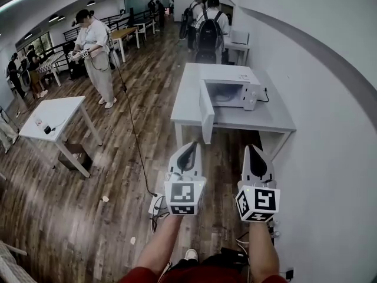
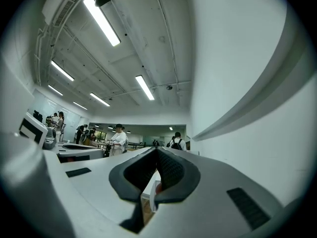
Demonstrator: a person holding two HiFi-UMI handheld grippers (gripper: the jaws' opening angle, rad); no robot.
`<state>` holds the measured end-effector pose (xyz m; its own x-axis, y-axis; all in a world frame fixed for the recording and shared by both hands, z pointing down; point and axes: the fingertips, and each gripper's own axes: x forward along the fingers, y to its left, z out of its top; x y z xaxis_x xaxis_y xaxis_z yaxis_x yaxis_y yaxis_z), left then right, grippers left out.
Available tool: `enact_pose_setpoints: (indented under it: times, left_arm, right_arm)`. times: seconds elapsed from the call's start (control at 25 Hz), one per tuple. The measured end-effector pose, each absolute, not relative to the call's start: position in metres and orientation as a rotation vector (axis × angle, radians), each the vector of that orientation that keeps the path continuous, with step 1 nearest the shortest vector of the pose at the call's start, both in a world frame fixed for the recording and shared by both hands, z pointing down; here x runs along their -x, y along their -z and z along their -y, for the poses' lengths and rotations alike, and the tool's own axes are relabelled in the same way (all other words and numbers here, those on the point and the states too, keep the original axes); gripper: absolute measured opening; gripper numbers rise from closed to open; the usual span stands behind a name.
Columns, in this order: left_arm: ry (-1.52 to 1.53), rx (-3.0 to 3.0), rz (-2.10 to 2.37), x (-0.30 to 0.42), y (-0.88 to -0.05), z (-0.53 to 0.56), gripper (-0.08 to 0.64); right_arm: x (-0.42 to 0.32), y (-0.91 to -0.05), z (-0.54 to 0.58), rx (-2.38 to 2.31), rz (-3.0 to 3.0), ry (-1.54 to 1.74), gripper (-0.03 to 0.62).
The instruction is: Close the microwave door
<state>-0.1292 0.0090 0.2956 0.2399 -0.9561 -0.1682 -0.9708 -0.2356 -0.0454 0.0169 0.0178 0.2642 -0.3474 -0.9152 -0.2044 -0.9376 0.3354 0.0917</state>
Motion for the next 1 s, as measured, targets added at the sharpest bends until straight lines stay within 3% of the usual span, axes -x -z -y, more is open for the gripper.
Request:
enact_pose_setpoints:
  times: [0.44,1.0]
  left_arm:
    - [-0.110,2.367,-1.837,0.129,-0.311,0.068,0.026]
    - [-0.091,2.320,-1.857,0.066,-0.289,0.219,0.026]
  right_arm:
    - [-0.013,-0.282,0.058,1.709,-2.466,-0.256,0.026]
    - [-0.076,-0.263,0.216,1.631,-2.457,-0.244,0.026]
